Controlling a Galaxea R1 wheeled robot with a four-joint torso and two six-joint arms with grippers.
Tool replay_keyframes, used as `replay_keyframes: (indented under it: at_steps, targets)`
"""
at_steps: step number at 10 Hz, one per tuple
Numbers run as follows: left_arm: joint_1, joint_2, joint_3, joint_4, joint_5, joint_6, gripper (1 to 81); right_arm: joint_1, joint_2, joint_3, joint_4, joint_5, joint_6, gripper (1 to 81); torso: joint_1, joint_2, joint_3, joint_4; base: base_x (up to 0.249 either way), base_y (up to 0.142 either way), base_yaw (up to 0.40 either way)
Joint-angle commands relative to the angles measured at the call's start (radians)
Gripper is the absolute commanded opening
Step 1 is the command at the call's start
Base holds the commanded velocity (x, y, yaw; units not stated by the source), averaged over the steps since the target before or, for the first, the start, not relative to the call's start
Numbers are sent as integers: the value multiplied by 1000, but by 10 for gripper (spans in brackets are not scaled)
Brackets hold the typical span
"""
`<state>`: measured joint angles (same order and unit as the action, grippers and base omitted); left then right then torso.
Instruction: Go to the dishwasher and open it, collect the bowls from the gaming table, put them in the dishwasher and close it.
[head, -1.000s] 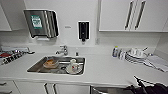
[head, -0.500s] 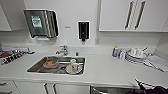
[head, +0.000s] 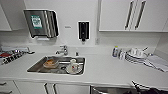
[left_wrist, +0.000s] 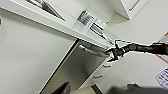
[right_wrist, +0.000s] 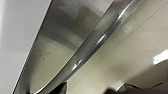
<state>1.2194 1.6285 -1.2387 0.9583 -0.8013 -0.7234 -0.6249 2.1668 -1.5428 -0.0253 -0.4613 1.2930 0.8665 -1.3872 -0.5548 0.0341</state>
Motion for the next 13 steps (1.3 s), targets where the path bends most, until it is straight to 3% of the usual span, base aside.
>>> replay_keyframes:
  at_steps: [1, 3, 6, 9, 13]
  targets:
    - [-65, -62, -4, 20, -12, -5, 811, 89, -32, 9, 21, 147, 14, 811, 0, 0, 0, 0, 0, 0, 0]
    - [-65, -56, -4, 20, -12, -7, 811, 76, -39, -2, 21, 151, 14, 811, 0, 0, 0, 0, 0, 0, 0]
    - [-65, -54, -4, 34, -12, -7, 811, 66, -36, -3, 22, 226, 19, 811, 0, 0, 0, 0, 0, 0, 0]
    - [-65, -54, -5, 36, -13, -7, 811, 84, -32, -20, 22, 256, 46, 811, 0, 0, 0, 0, 0, 0, 0]
    - [-65, -53, -5, 36, -13, -7, 811, 86, -23, -83, 24, 256, 48, 811, 0, 0, 0, 0, 0, 0, 0]
